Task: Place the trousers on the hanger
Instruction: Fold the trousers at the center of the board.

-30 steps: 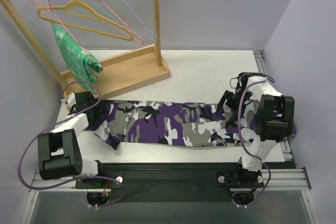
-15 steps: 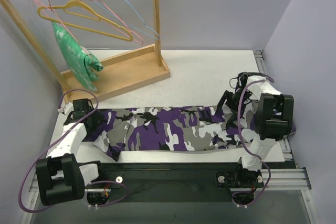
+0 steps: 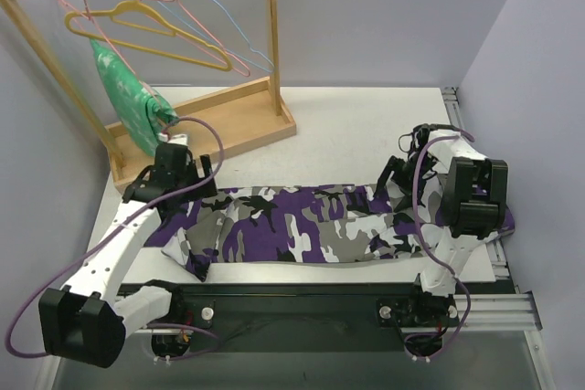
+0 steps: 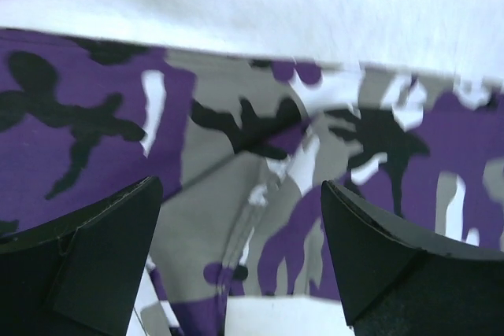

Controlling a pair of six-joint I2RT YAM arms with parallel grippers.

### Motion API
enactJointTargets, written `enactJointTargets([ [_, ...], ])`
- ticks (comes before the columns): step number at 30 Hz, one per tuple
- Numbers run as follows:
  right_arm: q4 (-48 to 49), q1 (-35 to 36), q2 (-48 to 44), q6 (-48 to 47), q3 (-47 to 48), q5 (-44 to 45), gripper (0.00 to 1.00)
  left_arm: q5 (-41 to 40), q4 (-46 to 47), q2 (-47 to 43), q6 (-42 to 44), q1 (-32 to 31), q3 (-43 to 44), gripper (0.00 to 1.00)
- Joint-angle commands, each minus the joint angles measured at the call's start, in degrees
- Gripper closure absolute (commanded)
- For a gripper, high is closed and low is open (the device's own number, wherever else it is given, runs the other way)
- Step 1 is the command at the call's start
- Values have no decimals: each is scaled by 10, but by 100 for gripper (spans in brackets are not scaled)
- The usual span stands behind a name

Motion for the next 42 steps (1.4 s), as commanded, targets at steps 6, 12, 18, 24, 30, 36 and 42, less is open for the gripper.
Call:
enactJointTargets([
  [6, -5, 4, -2, -12, -11, -19, 32, 22, -192, 113, 12, -147, 88, 10],
  [12, 5, 4, -10, -12, -27, -24, 32, -49, -306, 154, -136, -225, 73, 9],
  [18, 17, 4, -11, -17, -50, -30, 32, -152, -378, 87, -299, -244, 11, 8],
  [24, 24, 4, -9, -17, -58, -39, 32, -154, -374, 65, -363, -241, -40, 8],
  [30, 26, 3, -10, -13, -50, -42, 32, -168, -352, 43, -420, -230, -77, 7],
  [36, 25, 3, -11, -11, -47, -41, 32, -126, -286, 43, -400, -174, -112, 19],
  [42, 25, 1, -11, -9, -45, -38, 32, -120, -259, 31, -362, -102, -108, 69],
])
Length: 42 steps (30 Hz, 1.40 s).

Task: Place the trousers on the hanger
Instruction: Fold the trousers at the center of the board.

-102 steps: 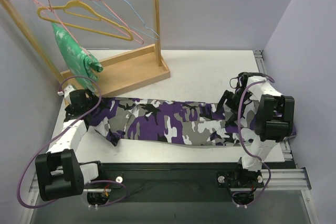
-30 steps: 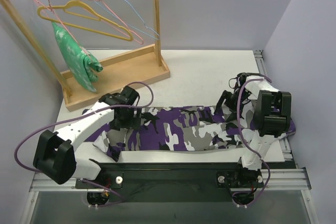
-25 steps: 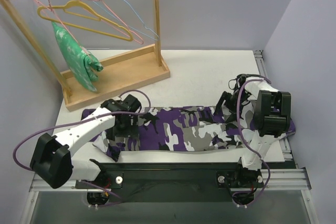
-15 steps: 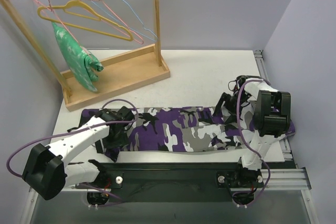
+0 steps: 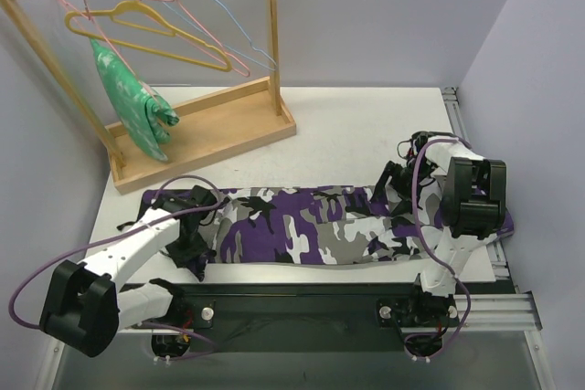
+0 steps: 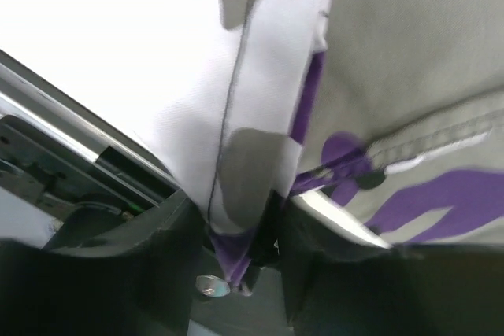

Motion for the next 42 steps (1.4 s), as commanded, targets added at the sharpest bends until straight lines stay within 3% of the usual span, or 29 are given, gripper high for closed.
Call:
enactJointTargets([
  [1, -24, 2, -10, 0, 2, -7, 32, 3, 43, -23, 24, 48, 12, 75],
  [3, -22, 1, -9, -1, 0, -3, 32, 12, 50, -31, 41, 92, 15, 90],
  [6, -22, -1, -3, -3, 0, 7, 32, 36, 58, -60, 51, 163, 20, 97],
  [13, -23, -7, 3, -3, 3, 14, 32, 121, 102, -176, -38, 282, 11, 100],
  [19, -24, -11, 1, -4, 7, 12, 32, 99, 123, -200, -105, 315, 10, 100],
  [23, -24, -12, -1, -4, 9, 11, 32, 80, 146, -192, -144, 346, 16, 90],
  [27, -25, -13, -5, -5, 6, 11, 32, 23, 157, -182, -209, 350, 56, 63],
  [29, -25, -13, -8, -4, 4, 11, 32, -7, 155, -181, -223, 350, 78, 59],
  [32, -25, -14, -12, -6, 1, 13, 32, -64, 170, -185, -229, 354, 110, 27],
  [33, -25, -14, -12, -6, -1, 13, 32, -72, 174, -187, -222, 358, 115, 21],
  [37, -23, -14, -14, -8, -5, 14, 32, -78, 183, -183, -168, 372, 129, 7],
  [42, -25, -15, -17, -9, -7, 13, 32, -76, 143, -194, -70, 375, 116, 3],
])
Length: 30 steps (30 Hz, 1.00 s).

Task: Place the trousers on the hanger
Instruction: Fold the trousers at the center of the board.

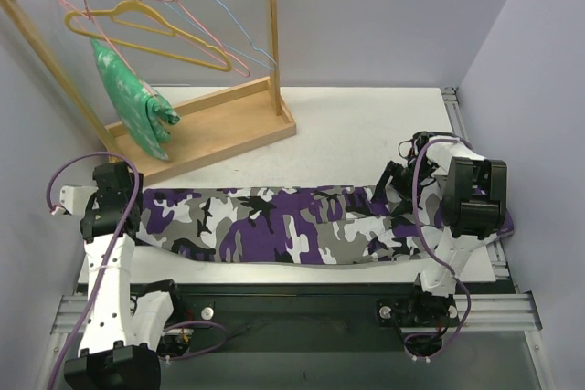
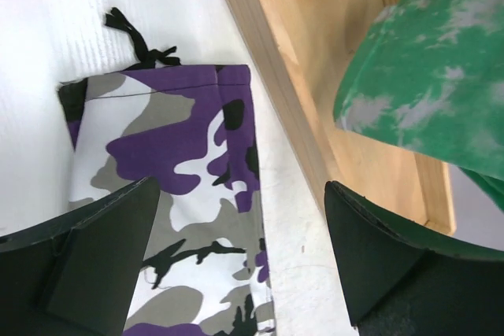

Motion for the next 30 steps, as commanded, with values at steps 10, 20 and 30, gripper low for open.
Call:
enactJointTargets([
  [10, -24, -8, -6, -11, 0, 3, 32, 40, -10, -1, 94, 17, -126, 3],
  [20, -24, -12, -10, -10, -6, 5, 32, 60, 87, 109, 132, 18, -154, 3],
  [30, -24, -16, -11, -5, -10, 10, 32, 53, 118, 142, 147, 18, -177, 14],
])
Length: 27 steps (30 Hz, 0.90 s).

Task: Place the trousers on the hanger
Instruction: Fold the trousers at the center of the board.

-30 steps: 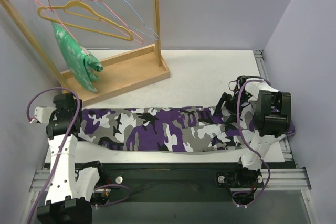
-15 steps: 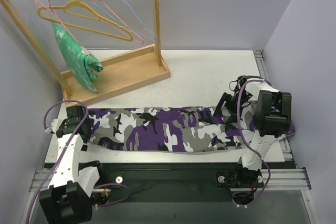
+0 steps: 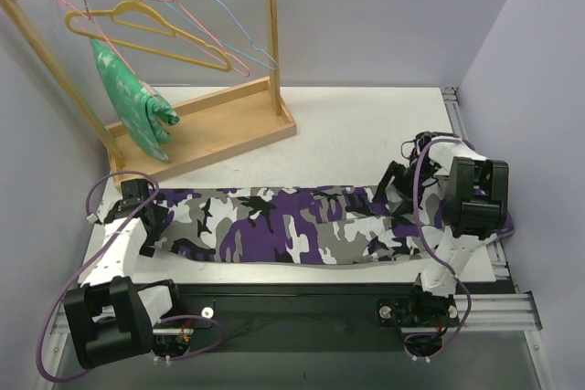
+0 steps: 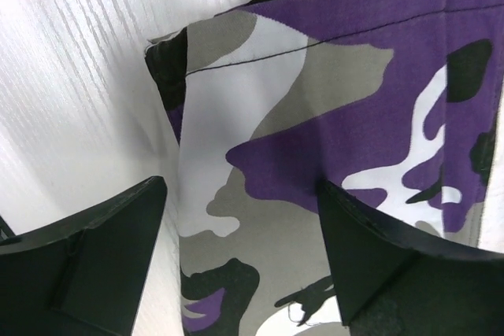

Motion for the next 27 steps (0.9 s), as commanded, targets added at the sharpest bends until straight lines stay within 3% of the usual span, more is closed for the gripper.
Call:
enactJointTargets([
  [1, -23, -6, -11, -4, -10, 13, 32, -3, 40, 1, 21, 4, -21, 18],
  [5, -25, -7, -11, -3, -6, 13, 32, -11, 40, 2, 28, 4, -25, 56],
  [8, -28, -7, -8, -3, -3, 15, 32, -23, 22, -9, 48, 4, 0, 68],
  [9, -28, -7, -7, -4, -2, 16, 32, -31, 19, -13, 54, 4, 13, 77],
  [13, -27, -8, 3, -2, 1, 20, 32, -42, -19, -37, 85, 4, 57, 90],
  [18, -28, -8, 6, -2, 9, 20, 32, -44, -78, -50, 143, 4, 118, 89],
  [23, -28, -9, 11, -5, 11, 16, 32, -50, -137, -40, 208, 4, 187, 81],
  [24, -28, -8, 13, -7, 12, 16, 32, -51, -138, -36, 233, 4, 197, 77],
  [27, -28, -9, 14, -10, 11, 15, 32, -64, -141, -6, 265, 4, 229, 51],
])
